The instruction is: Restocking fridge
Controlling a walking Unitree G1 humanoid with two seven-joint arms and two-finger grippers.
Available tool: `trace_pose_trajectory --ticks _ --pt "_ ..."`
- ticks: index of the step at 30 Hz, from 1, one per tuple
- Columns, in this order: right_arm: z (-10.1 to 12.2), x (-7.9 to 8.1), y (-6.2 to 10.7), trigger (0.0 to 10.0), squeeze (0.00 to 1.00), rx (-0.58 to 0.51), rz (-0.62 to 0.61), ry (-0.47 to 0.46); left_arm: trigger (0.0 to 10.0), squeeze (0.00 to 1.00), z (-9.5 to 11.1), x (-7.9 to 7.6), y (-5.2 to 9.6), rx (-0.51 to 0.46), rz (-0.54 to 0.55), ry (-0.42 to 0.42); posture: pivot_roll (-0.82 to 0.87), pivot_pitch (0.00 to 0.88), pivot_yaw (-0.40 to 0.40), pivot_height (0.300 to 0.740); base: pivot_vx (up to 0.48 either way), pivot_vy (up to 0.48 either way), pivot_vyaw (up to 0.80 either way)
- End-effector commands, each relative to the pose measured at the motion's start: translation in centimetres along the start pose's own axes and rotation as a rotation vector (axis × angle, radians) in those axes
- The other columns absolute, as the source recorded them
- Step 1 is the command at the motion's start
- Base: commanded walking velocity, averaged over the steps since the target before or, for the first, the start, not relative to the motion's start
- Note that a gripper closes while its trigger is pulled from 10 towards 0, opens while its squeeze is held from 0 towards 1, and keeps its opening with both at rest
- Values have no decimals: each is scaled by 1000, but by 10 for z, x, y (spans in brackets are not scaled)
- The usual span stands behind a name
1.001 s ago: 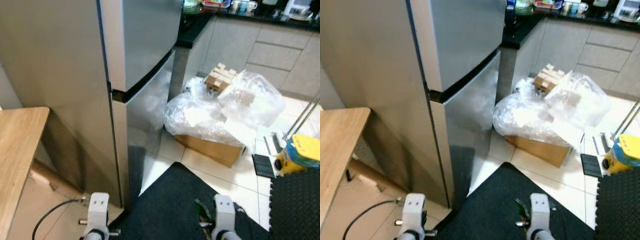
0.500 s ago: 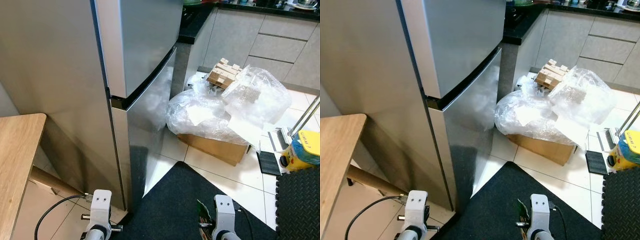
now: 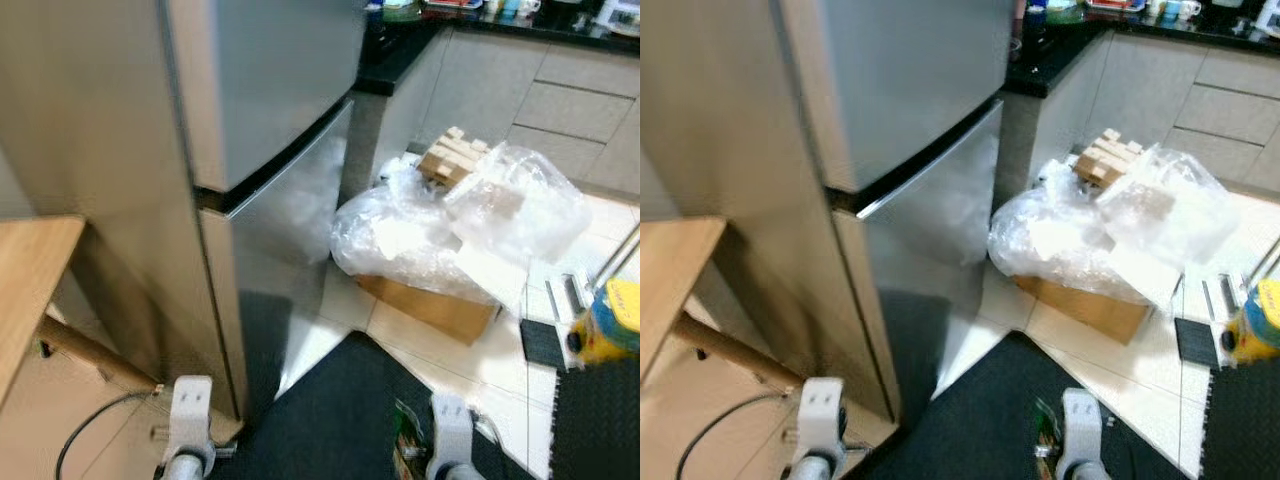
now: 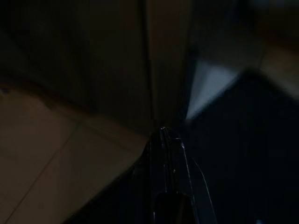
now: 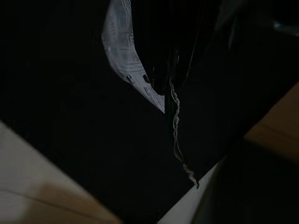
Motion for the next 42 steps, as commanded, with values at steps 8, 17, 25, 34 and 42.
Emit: trace_pose_trajectory --ticks 8,17,25,34,42 --pt "0 2 0 10000 0 -10 5 -6 10000 0 43 53 -10 -176 176 18 -79 11 -42 740 0 0 0" --pt "6 6 -1 10000 0 -32 30 0 10000 0 84 98 -15 -293 287 -6 -76 10 -38 740 0 0 0" --pt "24 12 -4 10000 0 -91 69 18 0 0 124 65 -33 -373 44 -33 -76 16 -40 740 0 0 0" --pt "60 20 -8 10000 0 -208 129 9 0 0 156 51 -46 -404 -66 -53 -88 60 -37 740 0 0 0" --pt "83 25 -8 10000 0 -281 167 20 667 0 184 75 -49 -429 16 -141 -92 114 -43 740 0 0 0"
Point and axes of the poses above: a point about 5 cm out from each wrist's last joint towards the gripper, its own y axis pointing back from the gripper into the wrist, its own z axis along the axis of the wrist's last joint, x = y × z, the point moved 4 cm from there along -y, pointing out of the wrist towards the gripper, and after that the axes turned 2 degrees about y, right-handed, at the moved point
